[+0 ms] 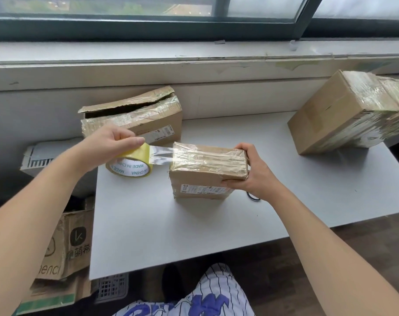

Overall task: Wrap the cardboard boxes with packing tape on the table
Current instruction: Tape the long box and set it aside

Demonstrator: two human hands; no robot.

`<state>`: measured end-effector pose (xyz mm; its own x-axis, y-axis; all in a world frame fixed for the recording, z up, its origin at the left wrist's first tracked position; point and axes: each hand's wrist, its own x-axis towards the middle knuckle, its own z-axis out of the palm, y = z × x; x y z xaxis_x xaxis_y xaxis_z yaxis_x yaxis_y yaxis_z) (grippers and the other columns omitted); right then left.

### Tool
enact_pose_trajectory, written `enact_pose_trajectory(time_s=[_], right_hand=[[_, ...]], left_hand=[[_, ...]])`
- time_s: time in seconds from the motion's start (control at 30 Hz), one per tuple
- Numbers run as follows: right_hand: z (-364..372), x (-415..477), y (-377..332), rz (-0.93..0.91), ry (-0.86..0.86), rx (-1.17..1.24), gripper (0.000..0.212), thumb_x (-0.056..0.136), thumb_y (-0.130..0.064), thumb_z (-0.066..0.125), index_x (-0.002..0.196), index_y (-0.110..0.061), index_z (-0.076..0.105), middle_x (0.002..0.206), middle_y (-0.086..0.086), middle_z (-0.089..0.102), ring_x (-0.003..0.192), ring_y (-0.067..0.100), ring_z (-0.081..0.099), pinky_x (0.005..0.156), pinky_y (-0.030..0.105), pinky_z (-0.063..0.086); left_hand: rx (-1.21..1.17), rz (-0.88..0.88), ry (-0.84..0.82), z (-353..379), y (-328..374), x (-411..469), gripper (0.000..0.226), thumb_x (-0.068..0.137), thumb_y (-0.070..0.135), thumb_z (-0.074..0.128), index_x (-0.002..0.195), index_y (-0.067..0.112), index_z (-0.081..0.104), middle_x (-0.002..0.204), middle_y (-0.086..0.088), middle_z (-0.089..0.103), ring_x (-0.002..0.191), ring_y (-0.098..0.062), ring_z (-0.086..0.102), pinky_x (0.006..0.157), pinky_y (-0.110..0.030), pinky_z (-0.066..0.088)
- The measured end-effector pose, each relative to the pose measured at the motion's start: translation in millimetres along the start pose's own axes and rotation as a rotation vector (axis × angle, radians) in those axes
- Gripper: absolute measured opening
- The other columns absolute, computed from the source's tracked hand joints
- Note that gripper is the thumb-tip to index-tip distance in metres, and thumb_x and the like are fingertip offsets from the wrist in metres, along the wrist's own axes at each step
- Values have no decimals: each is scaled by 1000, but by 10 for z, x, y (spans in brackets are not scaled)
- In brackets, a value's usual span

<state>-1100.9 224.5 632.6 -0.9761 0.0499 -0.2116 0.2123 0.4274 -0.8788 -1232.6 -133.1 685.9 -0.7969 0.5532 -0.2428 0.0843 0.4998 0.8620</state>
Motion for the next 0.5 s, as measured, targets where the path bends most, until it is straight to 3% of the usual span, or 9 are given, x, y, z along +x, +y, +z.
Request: enact_pose_trajectory(time_s=[0.1, 0.2, 0.4, 0.5], right_hand=[[-3, -6, -11, 1, 2, -8, 82, 65, -12, 97, 124, -33, 44, 115, -13, 60, 114, 7, 56, 82, 13, 49], [-6, 4, -12, 1, -1, -13, 82, 65, -12, 97, 124, -32, 44, 115, -13, 61, 114, 8, 57, 84, 15, 50], [-5, 31, 12, 11, -5, -7, 84, 64, -15, 97, 126, -33, 43, 119, -10, 61, 117, 7, 56, 85, 15, 50], [-6, 49, 13, 8, -9, -16, 83, 65, -16, 98, 125, -35, 43, 119, -10, 60, 117, 8, 57, 88, 18, 52]], left_hand=[[-28, -25, 18, 78, -141, 49, 73, 66, 86, 67, 59, 14, 60, 59, -4, 41, 53, -17, 35, 49, -27, 26], [-37, -35, 8, 112, -192, 92, 72, 63, 90, 66, 58, 19, 63, 58, -3, 43, 54, -17, 37, 49, -24, 29], [-35, -47, 42, 239, -379, 203, 67, 83, 59, 68, 68, -5, 56, 58, -4, 39, 52, -15, 34, 50, -25, 28], [-1, -70, 70, 368, -447, 242, 57, 99, 37, 68, 65, -5, 50, 56, -1, 36, 50, -12, 31, 52, -27, 26]])
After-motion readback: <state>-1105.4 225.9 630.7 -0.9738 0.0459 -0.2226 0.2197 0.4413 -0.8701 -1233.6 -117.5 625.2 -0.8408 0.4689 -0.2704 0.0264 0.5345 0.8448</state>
